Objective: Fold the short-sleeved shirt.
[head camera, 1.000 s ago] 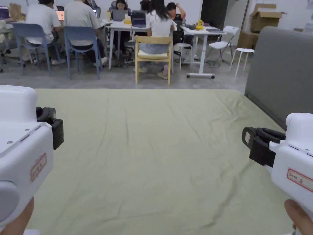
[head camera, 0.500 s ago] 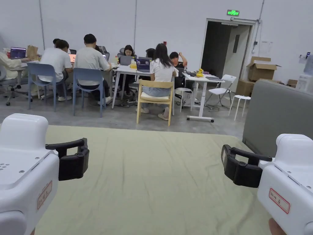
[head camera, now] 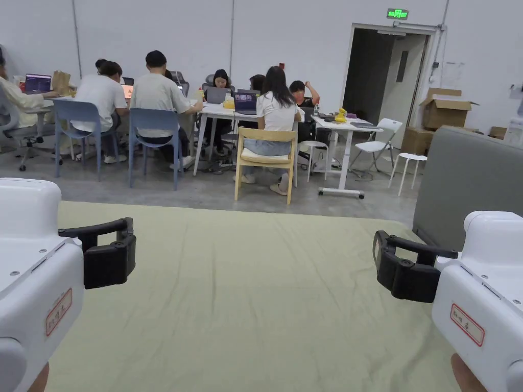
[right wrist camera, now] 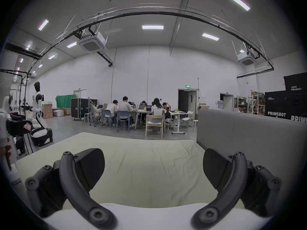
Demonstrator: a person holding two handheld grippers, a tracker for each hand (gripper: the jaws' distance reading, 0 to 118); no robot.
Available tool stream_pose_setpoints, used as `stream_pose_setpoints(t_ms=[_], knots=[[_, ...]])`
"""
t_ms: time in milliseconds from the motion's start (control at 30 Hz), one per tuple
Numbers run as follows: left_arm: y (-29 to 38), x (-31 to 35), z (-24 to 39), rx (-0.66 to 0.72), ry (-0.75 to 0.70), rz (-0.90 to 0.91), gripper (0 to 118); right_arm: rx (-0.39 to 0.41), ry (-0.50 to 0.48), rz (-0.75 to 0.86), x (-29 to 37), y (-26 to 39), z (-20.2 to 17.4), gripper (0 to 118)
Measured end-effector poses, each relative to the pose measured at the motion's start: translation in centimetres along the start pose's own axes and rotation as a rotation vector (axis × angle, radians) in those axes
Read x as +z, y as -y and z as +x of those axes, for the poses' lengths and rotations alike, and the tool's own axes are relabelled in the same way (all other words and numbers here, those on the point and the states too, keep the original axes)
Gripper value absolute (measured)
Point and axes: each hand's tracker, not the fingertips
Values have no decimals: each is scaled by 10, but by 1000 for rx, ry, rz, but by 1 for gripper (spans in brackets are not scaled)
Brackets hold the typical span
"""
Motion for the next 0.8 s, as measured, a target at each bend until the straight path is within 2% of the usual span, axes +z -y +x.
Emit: stream_pose_setpoints(t_ms=[800], knots=[[-11,7,-13,10,-3,18,107,24,-8,-1,6,-5,-11,118]])
